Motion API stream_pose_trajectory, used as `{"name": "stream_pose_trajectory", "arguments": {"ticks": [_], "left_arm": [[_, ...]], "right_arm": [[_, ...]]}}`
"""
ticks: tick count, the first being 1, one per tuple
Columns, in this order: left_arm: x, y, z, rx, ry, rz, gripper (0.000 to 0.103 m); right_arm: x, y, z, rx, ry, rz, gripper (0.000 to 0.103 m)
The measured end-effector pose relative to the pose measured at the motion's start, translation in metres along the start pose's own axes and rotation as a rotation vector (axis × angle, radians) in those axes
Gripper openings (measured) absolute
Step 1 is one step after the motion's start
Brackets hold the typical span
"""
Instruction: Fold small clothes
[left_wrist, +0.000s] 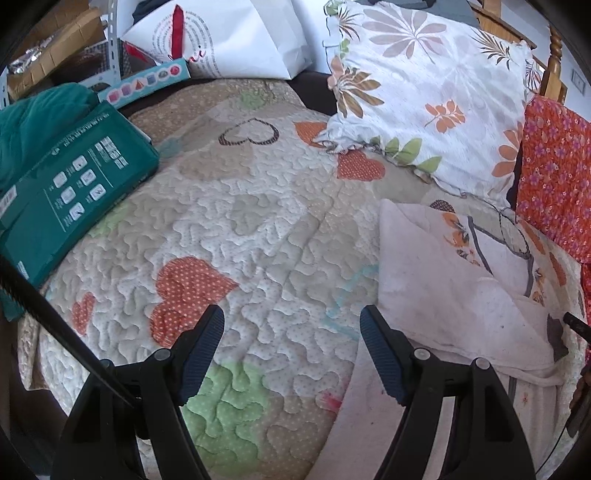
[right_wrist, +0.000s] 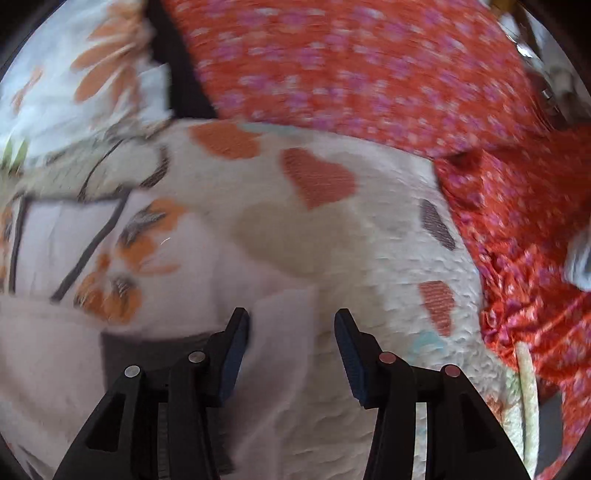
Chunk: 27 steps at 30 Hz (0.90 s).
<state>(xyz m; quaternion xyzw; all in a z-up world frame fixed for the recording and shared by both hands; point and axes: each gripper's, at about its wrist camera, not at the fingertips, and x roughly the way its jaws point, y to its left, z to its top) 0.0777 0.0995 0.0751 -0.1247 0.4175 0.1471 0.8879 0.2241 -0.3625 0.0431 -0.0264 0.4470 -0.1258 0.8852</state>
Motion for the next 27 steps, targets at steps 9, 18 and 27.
{"name": "stream_pose_trajectory", "arguments": {"ticks": [9,18,27], "left_arm": [[0.009,-0.014,-0.007,0.015,0.043,-0.027,0.075],[0.019,0.000,-0.006,0.000,0.065,-0.002,0.075],[0.047,0.011,-0.026,0.005,0.233,-0.132,0.075]], "right_arm": [[-0.027,-0.010,-0.032,0.017,0.030,0.334,0.052],[-0.017,-0.025,-0.058,0.059,0.087,0.168,0.005],[-0.061,-0.091,-0.122,0.258,0.064,0.360,0.066]]}}
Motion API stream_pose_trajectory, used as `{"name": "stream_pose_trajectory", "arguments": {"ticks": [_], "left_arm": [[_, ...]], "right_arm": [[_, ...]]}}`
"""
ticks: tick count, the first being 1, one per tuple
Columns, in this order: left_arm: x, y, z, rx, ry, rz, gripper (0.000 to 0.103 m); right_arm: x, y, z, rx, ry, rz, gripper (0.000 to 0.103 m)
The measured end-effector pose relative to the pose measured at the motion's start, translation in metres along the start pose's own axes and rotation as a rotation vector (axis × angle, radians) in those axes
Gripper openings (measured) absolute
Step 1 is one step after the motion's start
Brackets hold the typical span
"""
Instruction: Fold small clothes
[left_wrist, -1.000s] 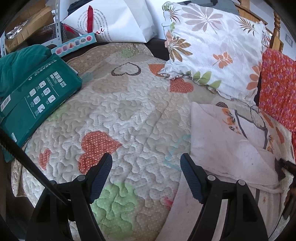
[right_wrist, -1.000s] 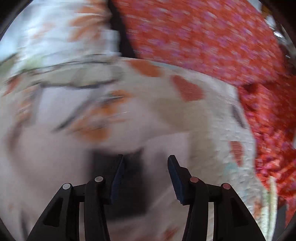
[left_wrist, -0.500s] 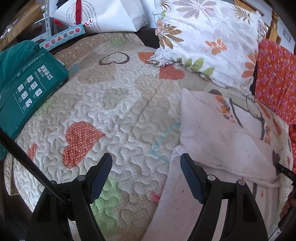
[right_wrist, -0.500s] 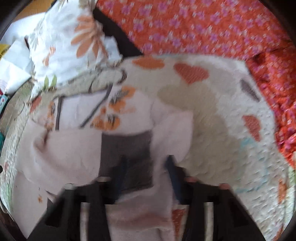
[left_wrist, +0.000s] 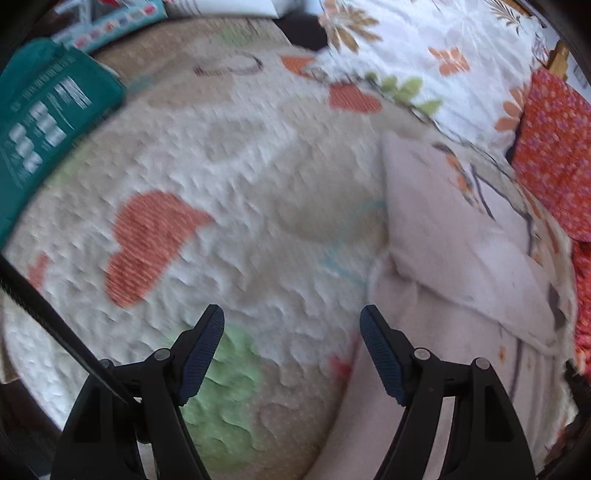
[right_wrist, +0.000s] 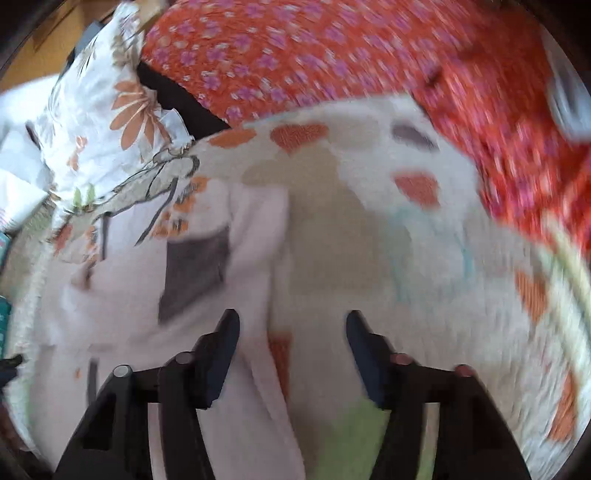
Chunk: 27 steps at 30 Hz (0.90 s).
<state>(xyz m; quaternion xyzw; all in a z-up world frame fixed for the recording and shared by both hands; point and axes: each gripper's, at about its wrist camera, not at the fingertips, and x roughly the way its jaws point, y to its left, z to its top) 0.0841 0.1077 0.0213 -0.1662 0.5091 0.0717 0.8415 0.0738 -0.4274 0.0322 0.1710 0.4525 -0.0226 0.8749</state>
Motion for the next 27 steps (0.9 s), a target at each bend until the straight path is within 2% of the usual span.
{"name": "stream_pose_trajectory", "arguments": {"ticks": [1,3,4,8,9,10,12,14,16,19,23,27], "left_arm": [[0.004,0.001,-0.003,-0.005,0.028,-0.055,0.075],[0.002,0.001,-0.011,0.003,0.004,-0.087,0.075],[0.001,0.000,-0.015,0.006,0.011,-0.138,0.075],[-0.006,-0.003,-0.040,0.015,0.029,-0.267,0.075],[-0.010,-0.005,-0.048,0.028,0.028,-0.285,0.074],[-0.012,-0.007,-0.054,0.047,0.040,-0.302,0.069],[-0.018,-0.009,-0.071,0.083,0.056,-0.323,0.064],[-0.024,-0.009,-0.091,0.107,0.070,-0.328,0.055],[-0.029,-0.004,-0.106,0.093,0.088,-0.361,0.052],[-0.039,0.001,-0.134,0.072,0.086,-0.380,0.052],[-0.040,0.003,-0.157,0.036,0.133,-0.428,0.052],[-0.045,0.002,-0.172,0.030,0.130,-0.424,0.052]], "right_arm": [[-0.005,-0.010,-0.015,0.043,0.022,0.022,0.066],[-0.007,-0.024,-0.036,0.101,0.069,0.071,0.063],[-0.007,-0.026,-0.049,0.132,0.089,0.117,0.060],[-0.025,-0.025,-0.079,0.178,0.050,0.246,0.059],[-0.026,-0.026,-0.083,0.197,0.061,0.304,0.054],[-0.022,-0.025,-0.092,0.242,0.115,0.416,0.045],[-0.013,-0.023,-0.113,0.306,0.176,0.525,0.044],[-0.018,-0.016,-0.131,0.289,0.154,0.538,0.042],[-0.024,-0.014,-0.141,0.298,0.167,0.565,0.042],[-0.023,-0.012,-0.161,0.333,0.206,0.626,0.042],[-0.030,-0.006,-0.178,0.315,0.219,0.643,0.040],[-0.035,0.003,-0.196,0.275,0.241,0.640,0.040]]}}
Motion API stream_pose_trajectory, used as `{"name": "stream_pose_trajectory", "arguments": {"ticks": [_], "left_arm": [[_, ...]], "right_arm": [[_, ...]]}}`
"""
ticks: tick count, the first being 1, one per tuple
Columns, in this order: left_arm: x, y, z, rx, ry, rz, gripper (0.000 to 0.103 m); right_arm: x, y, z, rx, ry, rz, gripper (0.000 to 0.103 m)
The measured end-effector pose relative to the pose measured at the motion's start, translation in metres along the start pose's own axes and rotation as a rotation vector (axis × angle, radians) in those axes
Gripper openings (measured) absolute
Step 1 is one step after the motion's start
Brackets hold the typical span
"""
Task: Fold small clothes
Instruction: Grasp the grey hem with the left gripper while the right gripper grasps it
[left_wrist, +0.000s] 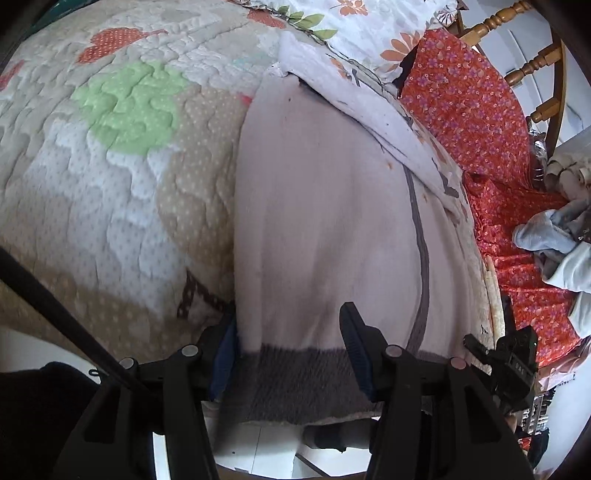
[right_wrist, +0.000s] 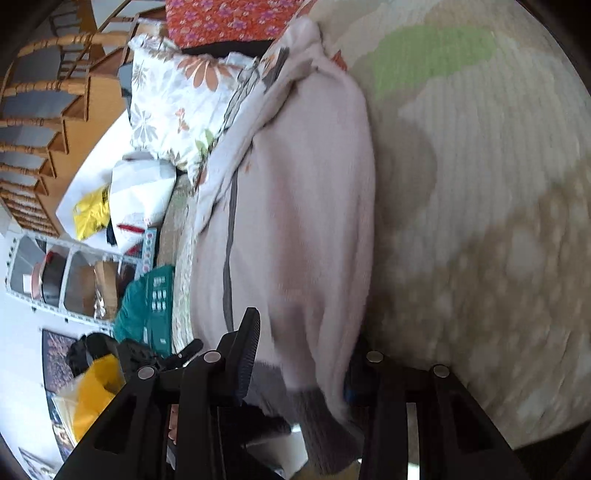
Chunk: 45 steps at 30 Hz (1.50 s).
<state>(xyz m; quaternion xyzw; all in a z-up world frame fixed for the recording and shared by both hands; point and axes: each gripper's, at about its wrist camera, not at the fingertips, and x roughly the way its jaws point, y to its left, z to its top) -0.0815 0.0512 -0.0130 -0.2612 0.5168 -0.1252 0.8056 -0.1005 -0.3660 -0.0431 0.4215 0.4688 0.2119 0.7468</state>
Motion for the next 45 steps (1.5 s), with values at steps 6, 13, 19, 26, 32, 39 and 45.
{"name": "stream_pose_trajectory", "arguments": {"ticks": [6,13,19,26,32,39,45], "left_arm": [[-0.001,0.004,-0.019,-0.043,0.005,-0.002,0.052],[-0.006,0.012,-0.026,-0.086,0.011,0.088,0.008],[-0.048,0.019,-0.020,-0.148,-0.095,0.073,0.006],[-0.082,0.001,-0.054,-0.055,-0.134,0.075,0.006],[-0.086,0.006,-0.079,-0.064,-0.117,0.097,0.006],[-0.093,0.009,-0.044,-0.115,-0.140,0.079,0.006],[-0.088,-0.012,0.037,-0.090,-0.225,0.089,0.006]], "right_arm": [[0.002,0.006,-0.028,-0.050,0.002,-0.059,0.040],[0.006,0.013,-0.047,-0.088,-0.023,-0.145,0.022],[-0.013,0.014,-0.048,-0.080,-0.059,-0.156,0.011],[-0.038,0.030,-0.076,-0.146,-0.018,-0.122,0.010],[-0.044,0.018,-0.106,-0.149,0.067,-0.147,0.009],[-0.048,0.033,-0.090,-0.185,0.055,-0.128,0.009],[-0.051,0.075,-0.026,-0.251,-0.043,-0.093,0.009]]}}
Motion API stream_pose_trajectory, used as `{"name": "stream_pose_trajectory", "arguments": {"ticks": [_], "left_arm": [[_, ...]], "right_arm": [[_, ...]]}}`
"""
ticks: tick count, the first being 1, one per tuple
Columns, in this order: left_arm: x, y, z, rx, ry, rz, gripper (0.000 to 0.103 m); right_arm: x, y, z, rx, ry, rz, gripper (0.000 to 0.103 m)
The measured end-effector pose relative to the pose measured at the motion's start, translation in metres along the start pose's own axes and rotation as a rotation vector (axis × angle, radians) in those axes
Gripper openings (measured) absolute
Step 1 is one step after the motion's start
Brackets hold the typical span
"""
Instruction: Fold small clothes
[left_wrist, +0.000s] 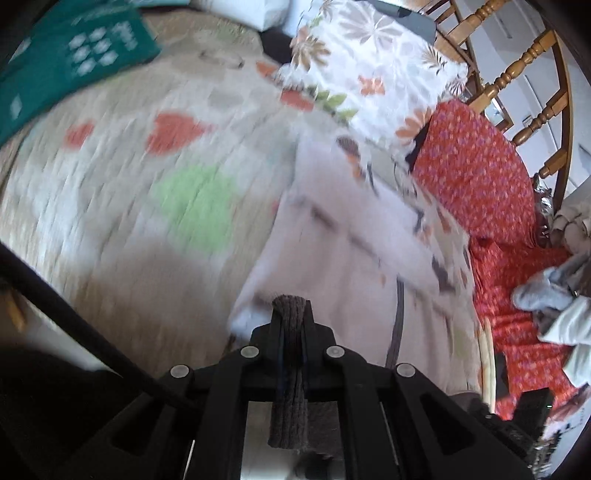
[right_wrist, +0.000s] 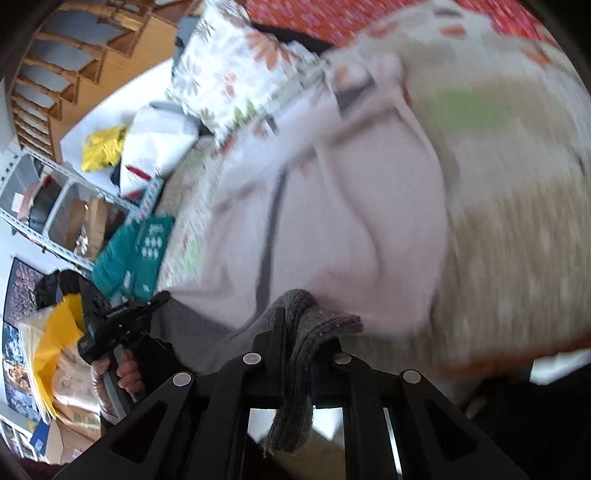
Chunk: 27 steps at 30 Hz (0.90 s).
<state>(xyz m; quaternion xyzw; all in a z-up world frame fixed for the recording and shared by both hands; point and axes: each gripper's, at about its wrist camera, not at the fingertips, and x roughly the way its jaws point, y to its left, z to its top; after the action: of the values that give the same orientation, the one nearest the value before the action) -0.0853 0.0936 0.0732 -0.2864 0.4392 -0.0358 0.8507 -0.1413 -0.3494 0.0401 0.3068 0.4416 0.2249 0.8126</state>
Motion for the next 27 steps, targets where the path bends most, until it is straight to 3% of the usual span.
{"name": "stream_pose_trajectory", "arguments": {"ticks": [6,11,20,25,27], "left_arm": [[0.042,-0.024,0.066,-0.021,-0.017,-0.007,0.006],[0.085,-0.039,0.106,-0.026,0.012,0.010,0.006],[0.161,-0.059,0.141,0.010,0.062,0.086,0.007],[0.187,-0.058,0.154,-0.024,0.071,0.083,0.008],[0.190,-0.058,0.158,-0.050,0.060,0.073,0.017]], "right_arm": [[0.016,0.009,0.080,0.007,-0.090,-0.005,0.009],[0.044,0.001,0.129,0.049,-0.104,-0.018,0.009],[0.103,-0.044,0.192,0.155,-0.063,-0.068,0.010],[0.120,-0.066,0.214,0.183,-0.061,-0.023,0.013],[0.123,-0.075,0.221,0.211,-0.087,0.000,0.016]]}}
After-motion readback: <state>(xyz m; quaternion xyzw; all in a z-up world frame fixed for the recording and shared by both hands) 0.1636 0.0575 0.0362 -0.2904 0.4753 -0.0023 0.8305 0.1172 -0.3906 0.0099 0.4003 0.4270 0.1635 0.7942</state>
